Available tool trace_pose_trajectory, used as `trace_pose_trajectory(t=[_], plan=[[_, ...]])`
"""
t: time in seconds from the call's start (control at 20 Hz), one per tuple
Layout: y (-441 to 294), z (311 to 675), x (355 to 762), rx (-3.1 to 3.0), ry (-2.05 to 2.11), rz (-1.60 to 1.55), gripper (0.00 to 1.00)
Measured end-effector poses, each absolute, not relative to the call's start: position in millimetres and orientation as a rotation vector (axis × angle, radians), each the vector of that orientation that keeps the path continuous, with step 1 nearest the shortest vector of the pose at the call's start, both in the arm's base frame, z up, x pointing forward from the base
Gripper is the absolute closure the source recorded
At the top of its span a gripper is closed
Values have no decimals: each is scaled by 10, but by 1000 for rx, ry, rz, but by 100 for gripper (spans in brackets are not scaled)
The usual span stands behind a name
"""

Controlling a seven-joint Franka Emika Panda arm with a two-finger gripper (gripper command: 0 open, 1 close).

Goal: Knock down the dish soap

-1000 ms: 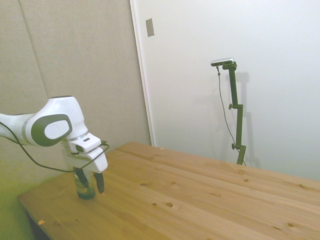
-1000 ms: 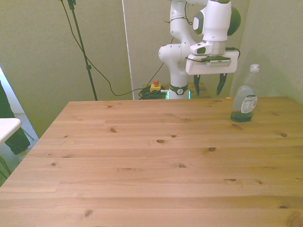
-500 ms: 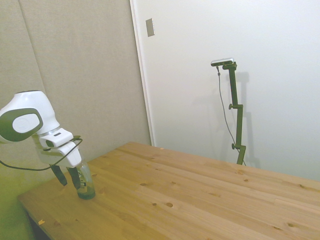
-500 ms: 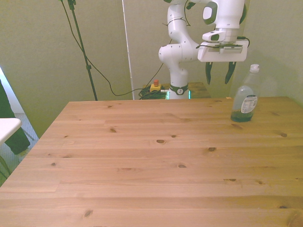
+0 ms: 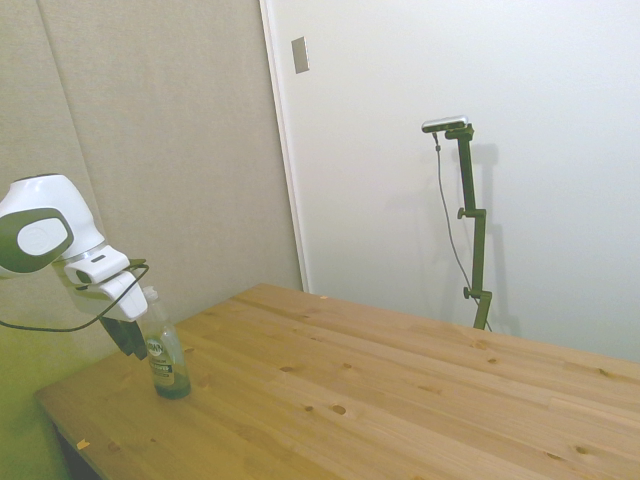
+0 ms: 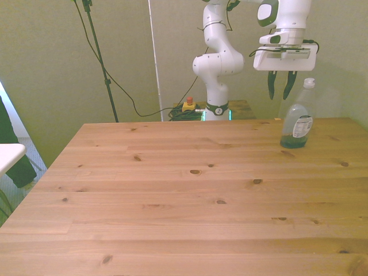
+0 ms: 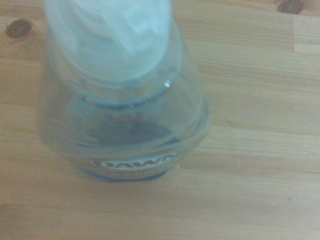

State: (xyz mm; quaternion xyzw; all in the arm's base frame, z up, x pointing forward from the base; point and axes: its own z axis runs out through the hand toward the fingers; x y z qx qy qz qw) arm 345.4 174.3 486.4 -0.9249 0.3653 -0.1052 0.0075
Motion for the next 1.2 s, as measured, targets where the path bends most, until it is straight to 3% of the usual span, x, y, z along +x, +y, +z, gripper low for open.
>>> trace_pose_trajectory(t=[0.4, 0.85, 1.2], plan=[[1990, 4937, 3836, -2852, 1189, -370, 100], [2141, 4945, 4878, -2771, 1325, -437, 100], [1903, 4879, 5399, -2705, 1426, -411, 100]])
